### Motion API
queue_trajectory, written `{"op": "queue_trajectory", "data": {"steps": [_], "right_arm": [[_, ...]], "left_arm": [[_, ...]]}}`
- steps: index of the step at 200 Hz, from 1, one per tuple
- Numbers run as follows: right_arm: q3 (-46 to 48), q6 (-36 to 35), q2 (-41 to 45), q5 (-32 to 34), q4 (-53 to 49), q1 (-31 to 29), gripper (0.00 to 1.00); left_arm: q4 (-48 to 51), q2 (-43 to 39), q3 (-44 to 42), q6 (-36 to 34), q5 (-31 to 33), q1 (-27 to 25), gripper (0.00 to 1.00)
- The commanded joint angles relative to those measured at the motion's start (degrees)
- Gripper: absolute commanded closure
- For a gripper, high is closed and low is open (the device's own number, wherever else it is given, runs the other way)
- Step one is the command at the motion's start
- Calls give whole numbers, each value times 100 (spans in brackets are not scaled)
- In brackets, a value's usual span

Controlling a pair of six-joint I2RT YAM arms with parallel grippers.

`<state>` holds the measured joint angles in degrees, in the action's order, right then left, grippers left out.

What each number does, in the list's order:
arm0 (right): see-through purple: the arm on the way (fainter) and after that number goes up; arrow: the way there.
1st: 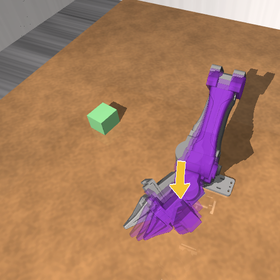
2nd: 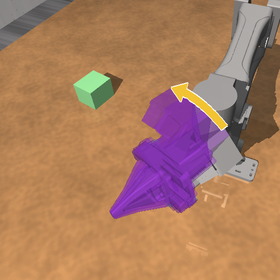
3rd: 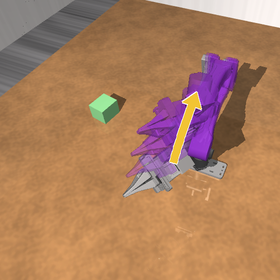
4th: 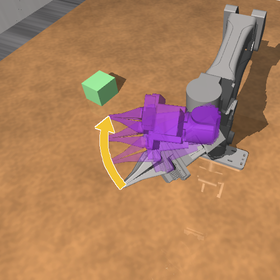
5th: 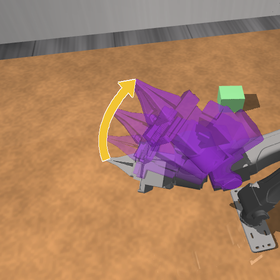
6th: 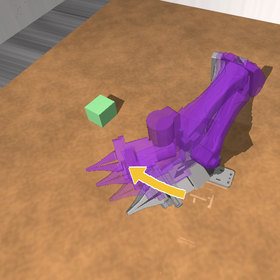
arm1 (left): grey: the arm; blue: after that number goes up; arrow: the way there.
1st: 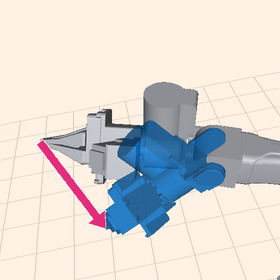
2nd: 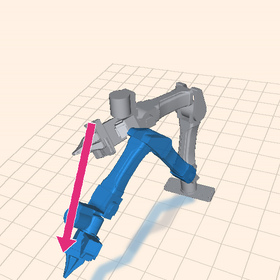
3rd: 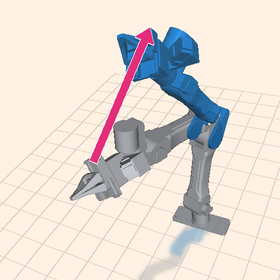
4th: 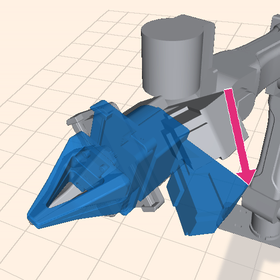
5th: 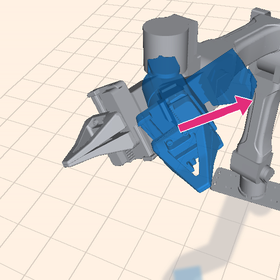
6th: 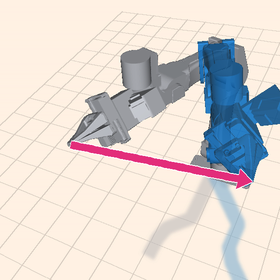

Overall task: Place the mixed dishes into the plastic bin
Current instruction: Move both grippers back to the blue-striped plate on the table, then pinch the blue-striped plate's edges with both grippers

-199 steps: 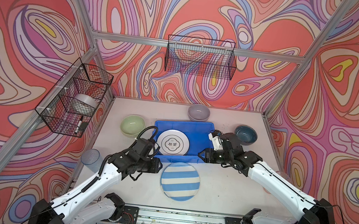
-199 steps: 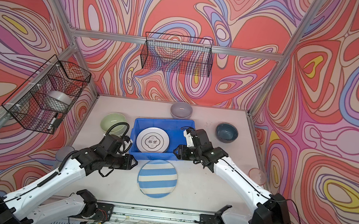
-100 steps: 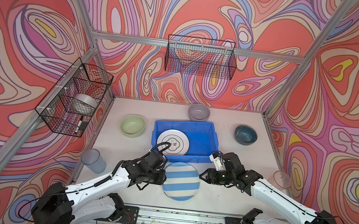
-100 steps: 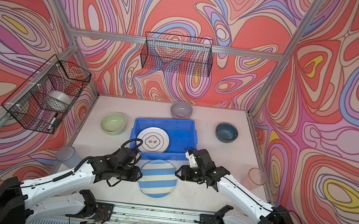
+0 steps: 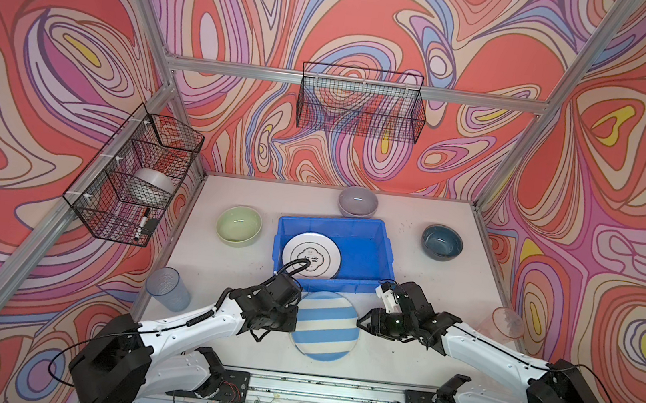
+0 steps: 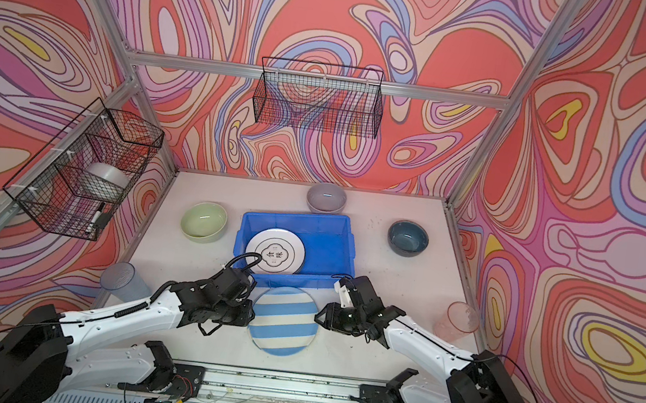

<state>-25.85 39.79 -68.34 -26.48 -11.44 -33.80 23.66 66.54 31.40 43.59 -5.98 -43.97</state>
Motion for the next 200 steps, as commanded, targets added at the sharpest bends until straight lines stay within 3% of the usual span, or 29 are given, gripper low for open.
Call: {"op": "queue_trajectory", "data": {"steps": [1,90,117,200], "right_arm": [[86,77,-91,-15,299,-30,52],[43,213,-571,-10,496,-30,56],[65,260,-609,-106,612,-28,67],[116,257,-299,-295,560,-30,77]], "left_arm": [[-220,106,-81,79,0,-42,70],[-381,526,-64,107,-69,-51,72],[-494,566,-55,105,-168,-68,72],[-783,942,-7,132,-316,-191,73]]}}
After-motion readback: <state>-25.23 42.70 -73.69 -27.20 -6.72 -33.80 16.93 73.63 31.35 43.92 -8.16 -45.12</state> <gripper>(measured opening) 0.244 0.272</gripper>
